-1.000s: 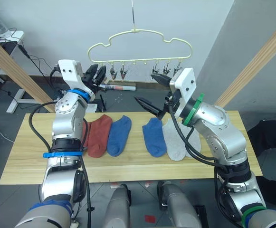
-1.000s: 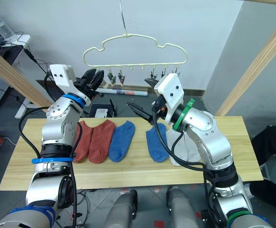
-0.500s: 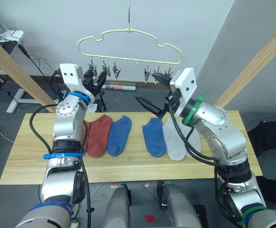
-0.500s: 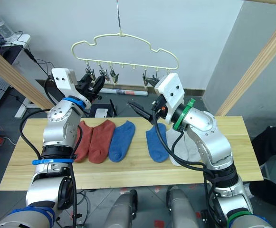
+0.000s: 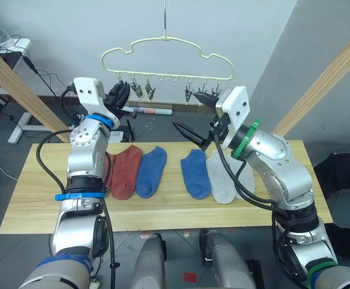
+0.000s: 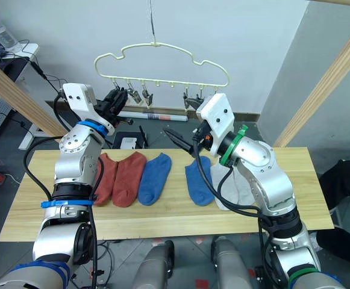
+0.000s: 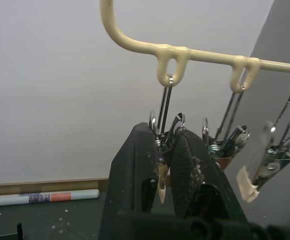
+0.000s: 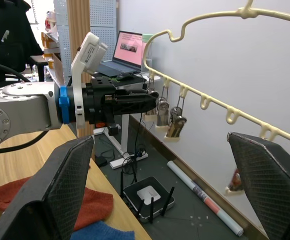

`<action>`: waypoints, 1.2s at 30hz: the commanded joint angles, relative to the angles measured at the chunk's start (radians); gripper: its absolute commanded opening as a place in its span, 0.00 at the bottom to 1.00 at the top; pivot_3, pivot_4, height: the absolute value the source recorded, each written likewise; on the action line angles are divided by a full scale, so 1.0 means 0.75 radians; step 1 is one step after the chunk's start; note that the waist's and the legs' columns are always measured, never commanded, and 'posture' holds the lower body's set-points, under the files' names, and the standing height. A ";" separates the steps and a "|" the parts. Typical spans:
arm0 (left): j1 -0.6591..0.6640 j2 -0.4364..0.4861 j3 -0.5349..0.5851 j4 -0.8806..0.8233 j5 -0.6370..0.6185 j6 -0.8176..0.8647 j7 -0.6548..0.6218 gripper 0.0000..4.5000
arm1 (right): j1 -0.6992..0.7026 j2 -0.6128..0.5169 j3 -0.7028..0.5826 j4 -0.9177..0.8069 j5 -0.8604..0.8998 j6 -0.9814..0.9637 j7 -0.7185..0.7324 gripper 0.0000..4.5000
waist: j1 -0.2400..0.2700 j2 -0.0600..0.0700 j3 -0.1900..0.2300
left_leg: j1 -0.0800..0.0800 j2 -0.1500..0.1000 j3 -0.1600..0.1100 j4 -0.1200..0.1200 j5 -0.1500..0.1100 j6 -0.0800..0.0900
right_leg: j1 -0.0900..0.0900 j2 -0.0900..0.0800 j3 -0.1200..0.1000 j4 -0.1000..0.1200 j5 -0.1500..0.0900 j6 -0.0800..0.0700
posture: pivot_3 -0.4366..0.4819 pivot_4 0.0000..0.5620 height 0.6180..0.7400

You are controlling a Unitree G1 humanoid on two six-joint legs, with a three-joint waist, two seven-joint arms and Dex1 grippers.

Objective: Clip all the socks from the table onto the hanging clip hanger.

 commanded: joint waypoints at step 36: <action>0.134 0.221 0.080 -0.642 -0.428 1.176 -0.158 0.07 | 0.168 -0.307 -0.083 0.285 -0.139 0.156 -0.025 1.00 | -0.002 0.000 0.016 | 0.001 0.000 0.001 0.000 0.000 0.000 | 0.000 0.000 0.002 0.000 -0.001 0.001 | 0.46 0.63 1.00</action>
